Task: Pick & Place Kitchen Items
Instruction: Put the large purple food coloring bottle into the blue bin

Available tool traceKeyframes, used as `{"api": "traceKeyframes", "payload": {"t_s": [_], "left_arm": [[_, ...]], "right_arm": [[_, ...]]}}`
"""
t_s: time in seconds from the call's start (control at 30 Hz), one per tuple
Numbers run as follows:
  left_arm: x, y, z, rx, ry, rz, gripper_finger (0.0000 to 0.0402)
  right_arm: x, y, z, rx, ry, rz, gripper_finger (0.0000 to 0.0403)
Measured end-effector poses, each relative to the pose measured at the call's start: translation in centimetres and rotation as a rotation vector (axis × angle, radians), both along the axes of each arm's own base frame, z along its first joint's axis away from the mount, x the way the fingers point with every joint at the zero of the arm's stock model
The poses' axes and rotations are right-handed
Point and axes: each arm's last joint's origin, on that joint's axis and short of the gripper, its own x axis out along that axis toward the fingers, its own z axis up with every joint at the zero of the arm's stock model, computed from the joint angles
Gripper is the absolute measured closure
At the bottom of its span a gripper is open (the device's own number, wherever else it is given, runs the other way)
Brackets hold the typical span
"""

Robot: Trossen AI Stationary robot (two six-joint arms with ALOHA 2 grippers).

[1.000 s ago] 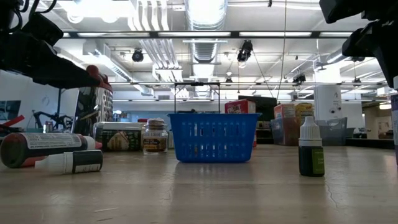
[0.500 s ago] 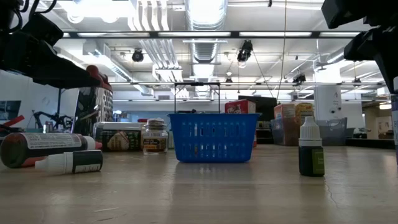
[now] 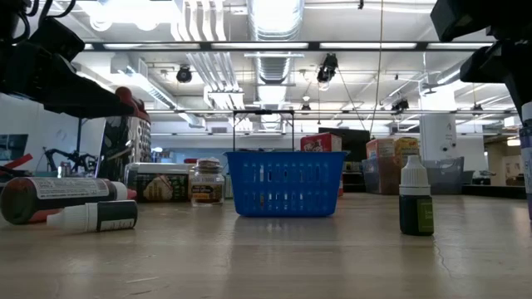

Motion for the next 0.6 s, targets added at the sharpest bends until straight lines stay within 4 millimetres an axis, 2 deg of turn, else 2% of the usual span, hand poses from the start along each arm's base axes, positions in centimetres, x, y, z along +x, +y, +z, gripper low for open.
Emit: {"api": "traceKeyframes", "payload": {"t_s": [0.13, 0.33, 0.6], "left_arm": [[0.0, 0.0, -0.01, 0.0, 0.0, 0.0, 0.0002], [0.0, 0.0, -0.01, 0.0, 0.0, 0.0, 0.0002], [0.0, 0.0, -0.01, 0.0, 0.0, 0.0, 0.0002]], "right_arm": [[0.0, 0.0, 0.0, 0.0, 0.0, 0.0, 0.029], [0.01, 0.0, 0.0, 0.0, -0.001, 0.0, 0.0264], [-0.01, -0.01, -0.01, 0.0, -0.001, 0.0, 0.029]]}}
